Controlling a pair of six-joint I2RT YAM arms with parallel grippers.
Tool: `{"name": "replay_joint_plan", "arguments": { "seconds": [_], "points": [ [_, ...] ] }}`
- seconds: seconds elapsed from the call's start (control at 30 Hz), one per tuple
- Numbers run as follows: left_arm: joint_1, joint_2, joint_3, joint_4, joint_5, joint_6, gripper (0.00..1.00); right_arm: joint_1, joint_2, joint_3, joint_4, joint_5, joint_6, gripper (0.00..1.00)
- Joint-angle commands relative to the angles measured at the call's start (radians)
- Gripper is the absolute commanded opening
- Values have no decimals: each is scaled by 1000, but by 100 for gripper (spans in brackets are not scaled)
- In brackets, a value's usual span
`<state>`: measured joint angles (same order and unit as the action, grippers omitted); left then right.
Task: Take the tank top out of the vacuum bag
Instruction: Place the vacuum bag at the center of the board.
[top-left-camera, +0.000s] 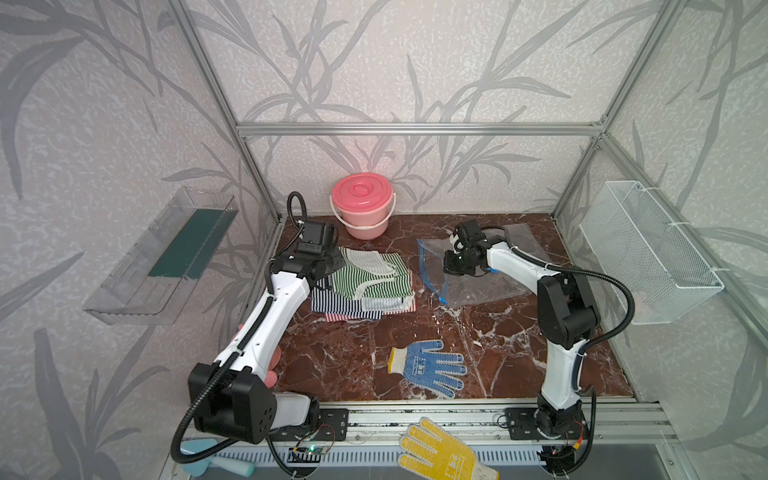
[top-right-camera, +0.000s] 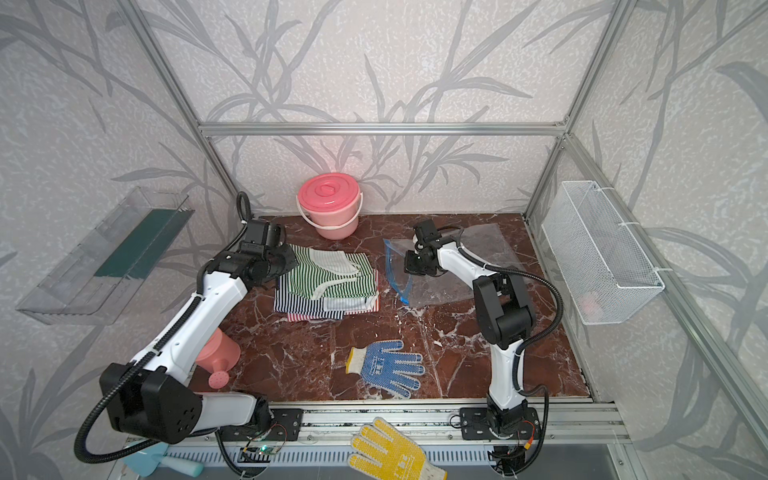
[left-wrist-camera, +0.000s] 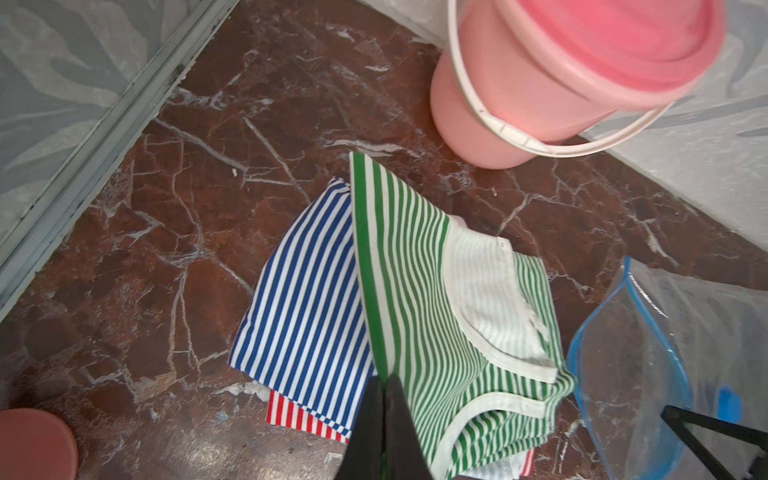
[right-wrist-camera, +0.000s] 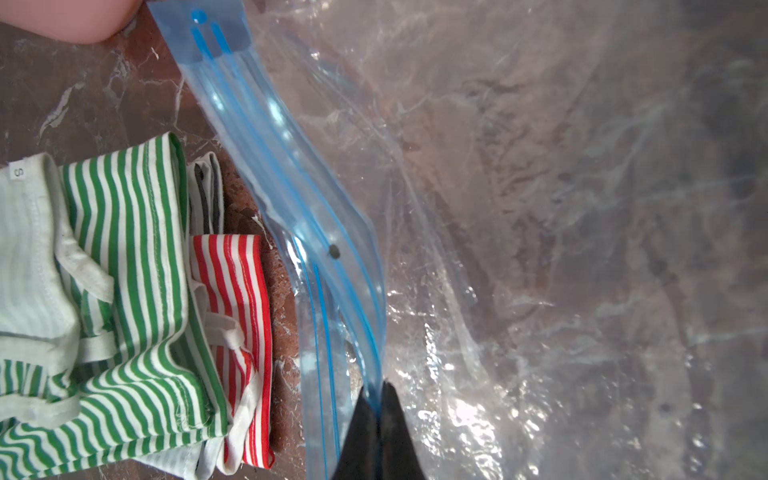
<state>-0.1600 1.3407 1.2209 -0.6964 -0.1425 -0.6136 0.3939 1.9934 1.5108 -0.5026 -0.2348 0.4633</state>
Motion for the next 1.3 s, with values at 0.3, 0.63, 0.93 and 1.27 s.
{"name": "replay_joint_plan", "arguments": {
  "seconds": [0.3, 0.63, 0.93, 1.27],
  "points": [
    [38, 165, -122, 37, -266, -71, 0, 7, 37, 52, -35, -10, -4, 0],
    [88, 371, 4, 53, -274, -50, 0, -2, 105, 83, -14, -160, 20, 11],
    [103, 356, 57, 50, -359, -10, 42, 3, 7, 58, -2, -126, -23, 82],
    [102, 146, -150, 335, -403, 128, 69, 4, -189, -37, 84, -43, -71, 99]
  ]
}}
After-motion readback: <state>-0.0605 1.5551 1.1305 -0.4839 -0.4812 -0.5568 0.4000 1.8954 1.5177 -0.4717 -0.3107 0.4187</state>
